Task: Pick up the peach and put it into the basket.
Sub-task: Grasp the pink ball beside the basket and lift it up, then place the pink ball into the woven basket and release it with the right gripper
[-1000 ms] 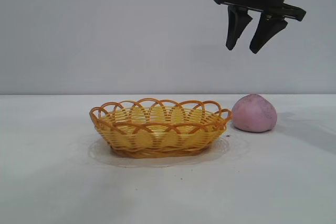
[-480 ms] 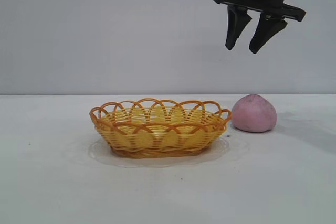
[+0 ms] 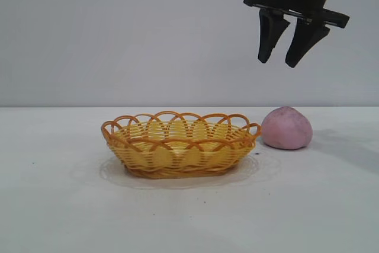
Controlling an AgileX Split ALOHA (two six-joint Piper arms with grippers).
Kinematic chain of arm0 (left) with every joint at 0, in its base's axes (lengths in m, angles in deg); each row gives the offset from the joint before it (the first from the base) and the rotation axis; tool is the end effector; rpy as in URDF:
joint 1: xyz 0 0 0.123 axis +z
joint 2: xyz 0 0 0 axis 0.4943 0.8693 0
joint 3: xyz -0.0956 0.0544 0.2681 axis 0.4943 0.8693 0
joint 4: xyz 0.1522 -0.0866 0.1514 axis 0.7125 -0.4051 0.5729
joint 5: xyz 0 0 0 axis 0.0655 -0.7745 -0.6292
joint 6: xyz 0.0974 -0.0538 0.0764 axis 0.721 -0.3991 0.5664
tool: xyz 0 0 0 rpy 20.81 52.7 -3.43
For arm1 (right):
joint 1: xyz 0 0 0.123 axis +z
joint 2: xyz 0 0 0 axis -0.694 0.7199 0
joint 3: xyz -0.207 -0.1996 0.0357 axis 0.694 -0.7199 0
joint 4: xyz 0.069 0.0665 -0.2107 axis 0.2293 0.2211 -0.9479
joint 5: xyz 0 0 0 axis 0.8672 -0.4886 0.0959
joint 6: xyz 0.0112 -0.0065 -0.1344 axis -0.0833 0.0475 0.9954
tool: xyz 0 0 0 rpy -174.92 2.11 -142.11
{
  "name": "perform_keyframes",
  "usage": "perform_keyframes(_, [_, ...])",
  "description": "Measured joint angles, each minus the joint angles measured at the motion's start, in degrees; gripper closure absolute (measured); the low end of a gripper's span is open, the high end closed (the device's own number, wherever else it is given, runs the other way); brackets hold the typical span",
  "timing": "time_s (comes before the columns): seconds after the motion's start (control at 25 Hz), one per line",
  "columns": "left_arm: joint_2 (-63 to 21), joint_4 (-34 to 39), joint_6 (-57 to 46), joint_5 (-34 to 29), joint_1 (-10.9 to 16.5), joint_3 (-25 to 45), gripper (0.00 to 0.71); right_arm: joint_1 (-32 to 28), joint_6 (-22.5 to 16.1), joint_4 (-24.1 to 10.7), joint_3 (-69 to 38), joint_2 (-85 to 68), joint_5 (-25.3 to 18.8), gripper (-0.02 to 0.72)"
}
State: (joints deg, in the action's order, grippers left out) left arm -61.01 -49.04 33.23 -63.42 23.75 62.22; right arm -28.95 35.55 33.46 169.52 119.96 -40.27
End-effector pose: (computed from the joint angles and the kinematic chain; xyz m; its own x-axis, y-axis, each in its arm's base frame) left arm 0.0070 0.0016 0.2360 -0.5043 0.0359 -0.8628 0.0794 0.9968 -0.0050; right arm 0.3997 0.1397 0.1617 -0.9241 -0.3204 -0.2084 -0.3628 0.9069 0.2144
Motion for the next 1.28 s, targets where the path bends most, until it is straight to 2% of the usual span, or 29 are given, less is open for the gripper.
perform_keyframes(0.2, [0.00,0.00,0.00,0.00,0.00,0.00,0.373,0.00,0.00,0.00,0.00,2.56,-1.06,0.308])
perform_keyframes(0.32, [0.00,0.00,0.00,0.00,0.59,0.00,0.373,0.03,0.00,0.00,0.13,5.25,-0.78,0.428])
perform_keyframes(0.36, [0.00,0.00,0.00,0.00,1.24,0.00,0.373,0.03,0.17,0.00,0.13,6.21,-0.32,0.496])
perform_keyframes(0.44, [0.00,0.00,0.00,0.00,3.32,0.00,0.373,0.03,0.87,0.00,0.27,7.13,0.12,0.622])
perform_keyframes(0.52, [0.00,0.00,0.00,0.00,6.12,0.00,0.373,0.03,1.24,0.00,0.66,6.90,0.54,0.644])
perform_keyframes(0.56, [0.00,0.00,0.00,0.00,7.77,0.00,0.373,0.03,1.37,0.00,0.66,6.26,0.54,0.703])
perform_keyframes(0.68, [0.00,0.00,0.00,0.00,10.34,0.00,0.373,0.03,3.06,0.82,0.55,2.90,-0.28,0.703])
perform_keyframes(0.84, [0.00,0.00,0.00,0.00,10.44,0.00,0.373,0.35,7.43,5.64,0.55,-3.94,-1.36,0.703])
perform_keyframes(0.92, [0.00,0.00,0.00,0.00,10.44,0.00,0.373,1.73,8.51,6.58,0.55,-6.54,-2.41,0.703])
perform_keyframes(1.12, [-0.09,0.00,0.00,0.00,10.44,0.00,0.373,8.95,9.94,7.49,0.55,-8.39,-4.21,0.703])
perform_keyframes(1.28, [-0.09,0.00,0.00,0.00,10.44,0.00,0.373,14.28,10.20,7.96,0.55,-6.40,-3.89,0.703])
